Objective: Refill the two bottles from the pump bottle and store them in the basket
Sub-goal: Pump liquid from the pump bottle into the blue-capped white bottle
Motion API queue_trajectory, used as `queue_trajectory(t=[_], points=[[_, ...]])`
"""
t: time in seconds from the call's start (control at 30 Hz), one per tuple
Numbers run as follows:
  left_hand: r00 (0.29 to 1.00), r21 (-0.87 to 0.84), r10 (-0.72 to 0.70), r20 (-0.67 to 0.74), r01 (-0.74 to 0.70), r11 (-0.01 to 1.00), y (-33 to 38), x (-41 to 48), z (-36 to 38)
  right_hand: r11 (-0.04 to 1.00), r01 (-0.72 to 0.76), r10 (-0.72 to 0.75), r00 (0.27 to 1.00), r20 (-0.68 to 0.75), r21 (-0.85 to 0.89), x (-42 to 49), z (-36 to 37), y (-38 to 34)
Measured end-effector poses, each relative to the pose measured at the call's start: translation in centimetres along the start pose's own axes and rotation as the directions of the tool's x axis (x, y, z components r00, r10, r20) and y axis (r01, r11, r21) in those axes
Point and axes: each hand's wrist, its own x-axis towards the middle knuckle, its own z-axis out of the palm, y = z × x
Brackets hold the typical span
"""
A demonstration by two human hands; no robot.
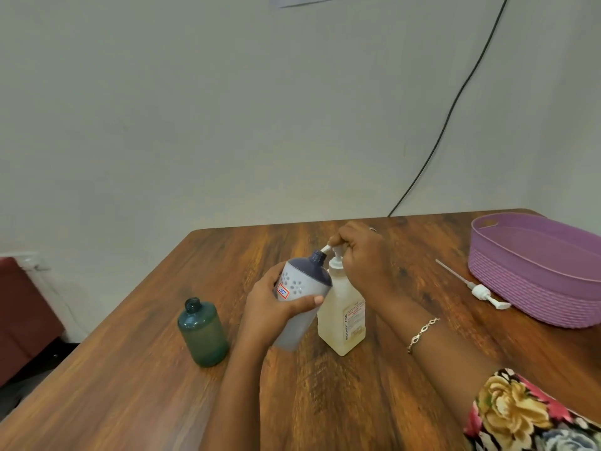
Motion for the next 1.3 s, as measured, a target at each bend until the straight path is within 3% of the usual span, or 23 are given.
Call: queue_trajectory(t=[0.2,0.5,0.7,0.93,1.3], points=[[1.000,0.009,-0.009,-0.014,0.009,1.000,-0.4,-0.3,0.6,0.990,0.023,-0.034,0.996,-0.080,-0.143,-1.4,2.0,0.7],[0.999,0.030,-0.015,-0.028,0.016,0.999,-0.4,-0.1,0.1,1.000,0.000,-0.001,0.998,-0.066,-0.023,0.1,0.8,0.1],[0.999,-0.012,-0.046,-0.018,0.046,0.999,-0.6,-0.7,0.5,0.988,0.089,-0.102,0.990,-0.098,-0.127,-1.5,1.7,0.5],[0.999,0.010,-0.038,-0.007,0.038,0.999,-0.3,-0.7,0.4,0.998,0.052,-0.056,0.995,-0.084,-0.047,-0.9,1.1,0.2],[0.999,0.000,-0.046,-0.006,0.046,0.999,-0.2,-0.7,0.5,0.986,0.128,-0.133,0.990,-0.039,-0.110,-1.4,0.9,0.8]])
